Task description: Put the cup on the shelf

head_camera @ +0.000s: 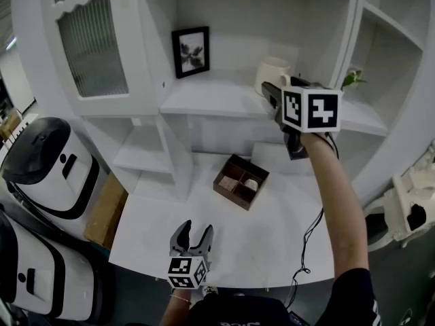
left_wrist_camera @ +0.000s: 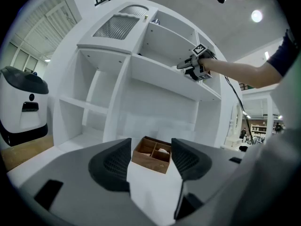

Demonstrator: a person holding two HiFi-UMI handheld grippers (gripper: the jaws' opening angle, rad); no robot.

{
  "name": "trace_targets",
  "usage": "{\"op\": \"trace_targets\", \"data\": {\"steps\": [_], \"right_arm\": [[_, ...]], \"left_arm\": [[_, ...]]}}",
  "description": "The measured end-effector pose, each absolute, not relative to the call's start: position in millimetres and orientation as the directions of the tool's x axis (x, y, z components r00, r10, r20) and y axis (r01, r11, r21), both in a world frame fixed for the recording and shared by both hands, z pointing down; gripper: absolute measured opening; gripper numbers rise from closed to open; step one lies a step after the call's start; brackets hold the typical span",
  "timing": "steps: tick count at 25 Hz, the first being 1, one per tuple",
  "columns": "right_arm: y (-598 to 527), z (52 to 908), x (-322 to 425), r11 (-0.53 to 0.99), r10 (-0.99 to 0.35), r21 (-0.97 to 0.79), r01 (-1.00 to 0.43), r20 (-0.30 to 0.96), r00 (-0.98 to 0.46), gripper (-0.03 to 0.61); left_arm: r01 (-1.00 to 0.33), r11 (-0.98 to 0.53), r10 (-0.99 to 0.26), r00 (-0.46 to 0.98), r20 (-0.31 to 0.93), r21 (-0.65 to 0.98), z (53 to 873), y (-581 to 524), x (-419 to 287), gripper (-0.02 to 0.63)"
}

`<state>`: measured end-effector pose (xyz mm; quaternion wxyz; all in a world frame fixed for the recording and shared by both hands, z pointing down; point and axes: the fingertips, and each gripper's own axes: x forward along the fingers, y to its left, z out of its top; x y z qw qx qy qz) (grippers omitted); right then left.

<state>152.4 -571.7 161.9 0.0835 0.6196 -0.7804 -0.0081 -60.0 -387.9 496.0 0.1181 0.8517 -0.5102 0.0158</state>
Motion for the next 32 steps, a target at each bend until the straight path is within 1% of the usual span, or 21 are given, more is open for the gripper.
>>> {"op": "trace_targets", "data": {"steps": [5,12,26,32], "right_arm": [[-556.1,157.8,152.8,0.239,-0.971,0.130,-0.962,0.056,-0.233,0.324],[-519.9,155.8,146.3,0.270,-0.959,0.201,-0.942,-0.035,-0.282,0.324],[-443.2,175.5,148.5,0.299,-0.927,0.269,-0.916,-0.145,-0.345,0.318],[-418.7,209.1,144.9,0.294,-0.919,0.312,-0.903,-0.169,-0.357,0.310]], "left_arm": [[-0.877,-0.446,-0.870,0.472,0.141,0.180,494.5,-385.7,-61.0,0.253],[-0.880,-0.443,-0.876,0.466,0.127,0.171,489.8,-381.0,-57.5,0.253],[-0.886,-0.441,-0.885,0.456,0.096,0.145,479.8,-365.2,-51.8,0.253],[-0.887,-0.442,-0.887,0.455,0.085,0.135,476.2,-356.6,-49.9,0.253]]}}
